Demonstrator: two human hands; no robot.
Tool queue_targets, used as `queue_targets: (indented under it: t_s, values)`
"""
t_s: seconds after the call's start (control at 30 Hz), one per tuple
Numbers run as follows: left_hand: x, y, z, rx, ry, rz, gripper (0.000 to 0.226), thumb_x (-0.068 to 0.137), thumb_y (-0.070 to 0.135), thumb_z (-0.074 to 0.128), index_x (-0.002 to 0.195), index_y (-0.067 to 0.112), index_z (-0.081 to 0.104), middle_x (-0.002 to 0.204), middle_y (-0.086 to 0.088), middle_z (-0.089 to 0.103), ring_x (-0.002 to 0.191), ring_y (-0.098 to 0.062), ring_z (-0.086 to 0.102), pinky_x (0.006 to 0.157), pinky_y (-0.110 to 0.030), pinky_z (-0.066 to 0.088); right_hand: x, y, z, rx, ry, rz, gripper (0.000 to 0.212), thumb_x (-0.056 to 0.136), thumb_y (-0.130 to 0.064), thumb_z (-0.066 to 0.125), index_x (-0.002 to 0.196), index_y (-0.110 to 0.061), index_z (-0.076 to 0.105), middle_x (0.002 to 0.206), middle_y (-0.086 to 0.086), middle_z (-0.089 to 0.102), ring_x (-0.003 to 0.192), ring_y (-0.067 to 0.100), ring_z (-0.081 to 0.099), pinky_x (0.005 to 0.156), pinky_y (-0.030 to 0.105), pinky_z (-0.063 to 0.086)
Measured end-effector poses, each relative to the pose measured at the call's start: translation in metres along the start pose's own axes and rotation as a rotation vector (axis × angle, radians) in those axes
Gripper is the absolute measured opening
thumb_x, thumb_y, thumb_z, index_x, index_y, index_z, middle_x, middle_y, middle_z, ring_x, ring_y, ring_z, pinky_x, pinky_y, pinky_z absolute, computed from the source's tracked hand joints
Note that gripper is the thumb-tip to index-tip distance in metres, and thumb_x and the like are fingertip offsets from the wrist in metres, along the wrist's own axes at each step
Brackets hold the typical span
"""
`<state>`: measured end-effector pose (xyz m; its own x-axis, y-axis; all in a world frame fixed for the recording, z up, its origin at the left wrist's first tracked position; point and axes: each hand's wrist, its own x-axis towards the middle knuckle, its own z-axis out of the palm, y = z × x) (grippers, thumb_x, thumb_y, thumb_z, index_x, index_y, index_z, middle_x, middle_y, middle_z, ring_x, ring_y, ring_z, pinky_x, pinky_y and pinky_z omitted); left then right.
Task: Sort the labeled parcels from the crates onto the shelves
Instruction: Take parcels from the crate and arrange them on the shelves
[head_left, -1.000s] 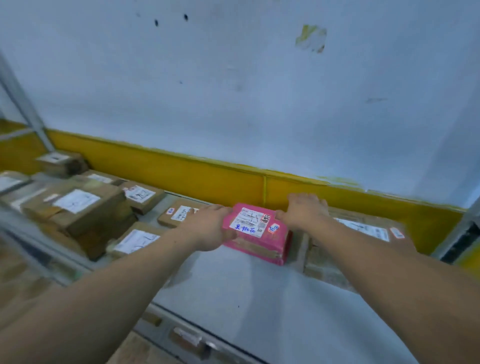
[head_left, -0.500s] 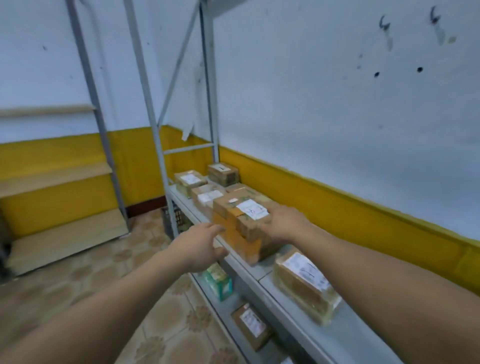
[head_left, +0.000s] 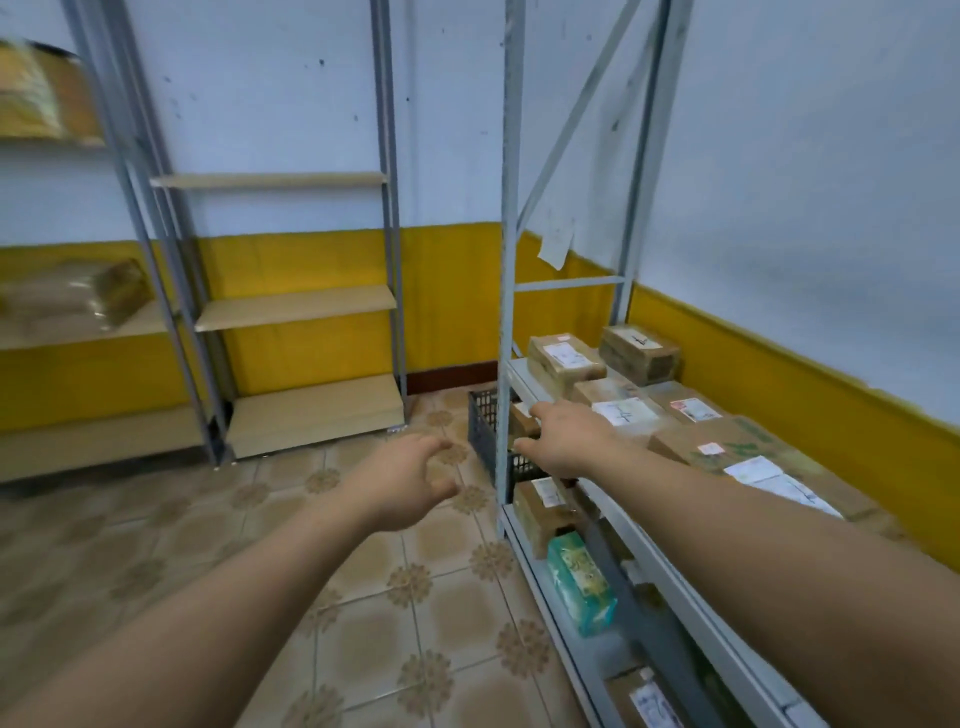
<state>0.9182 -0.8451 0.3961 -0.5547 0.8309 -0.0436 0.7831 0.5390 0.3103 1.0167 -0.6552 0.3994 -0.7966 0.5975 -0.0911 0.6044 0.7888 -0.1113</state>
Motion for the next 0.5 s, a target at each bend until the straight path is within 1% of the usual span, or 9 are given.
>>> queue_targets:
  t_s: [0.07,0.13,0.23,0.3,0.43,0.5]
  values:
    - [0.028,-0.017,0.001,-0.003,-0.004,-0.024,0.062,0.093,0.046,0.057,0.148,0.026,0.036,0.153,0.006,0.036,0.139,-0.015,0.035,0.11,-0.031,0.032,0.037,-0.009,0.004,0.014,0.007,-0.022,0.065,0.094,-0.058,0.048,0.146,-0.02,0.04,0.142,0.007,0.05,0.125,0.028,0.051,0.097,0.042,0.048]
    - [0.061,-0.031,0.002,0.003,-0.021,-0.043,0.062,0.093,0.046,0.057,0.148,0.027,0.035,0.153,0.006,0.036,0.139,-0.015,0.035,0.111,-0.031,0.032,0.078,-0.014,0.007,0.045,0.009,-0.037,0.064,0.094,-0.057,0.049,0.147,-0.02,0.04,0.143,0.007,0.049,0.126,0.027,0.05,0.099,0.042,0.048]
    - [0.117,-0.051,0.001,0.006,-0.045,-0.073,0.062,0.092,0.047,0.057,0.147,0.029,0.036,0.152,0.005,0.037,0.138,-0.016,0.035,0.112,-0.033,0.034,0.145,-0.022,0.006,0.055,0.001,-0.085,0.067,0.095,-0.057,0.047,0.15,-0.02,0.036,0.151,0.007,0.042,0.134,0.029,0.044,0.104,0.041,0.043]
    - [0.154,-0.067,-0.004,-0.001,-0.069,-0.098,0.062,0.092,0.048,0.057,0.147,0.029,0.036,0.152,0.005,0.038,0.138,-0.016,0.036,0.112,-0.034,0.034,0.19,-0.03,0.003,0.055,-0.002,-0.118,0.068,0.096,-0.057,0.045,0.151,-0.019,0.034,0.151,0.009,0.042,0.134,0.03,0.044,0.102,0.041,0.043]
    - [0.219,-0.107,-0.019,-0.02,-0.082,-0.133,0.062,0.092,0.047,0.058,0.147,0.029,0.036,0.151,0.005,0.039,0.137,-0.015,0.038,0.112,-0.034,0.034,0.275,-0.056,-0.005,0.048,-0.038,-0.154,0.072,0.096,-0.059,0.045,0.154,-0.018,0.03,0.153,0.011,0.038,0.135,0.033,0.042,0.106,0.044,0.042]
    - [0.248,-0.132,-0.028,-0.015,-0.098,-0.149,0.062,0.092,0.047,0.058,0.147,0.029,0.036,0.151,0.005,0.039,0.137,-0.016,0.038,0.111,-0.034,0.034,0.316,-0.07,-0.004,0.047,-0.063,-0.155,0.073,0.095,-0.059,0.046,0.154,-0.019,0.03,0.152,0.011,0.039,0.133,0.033,0.044,0.104,0.044,0.043]
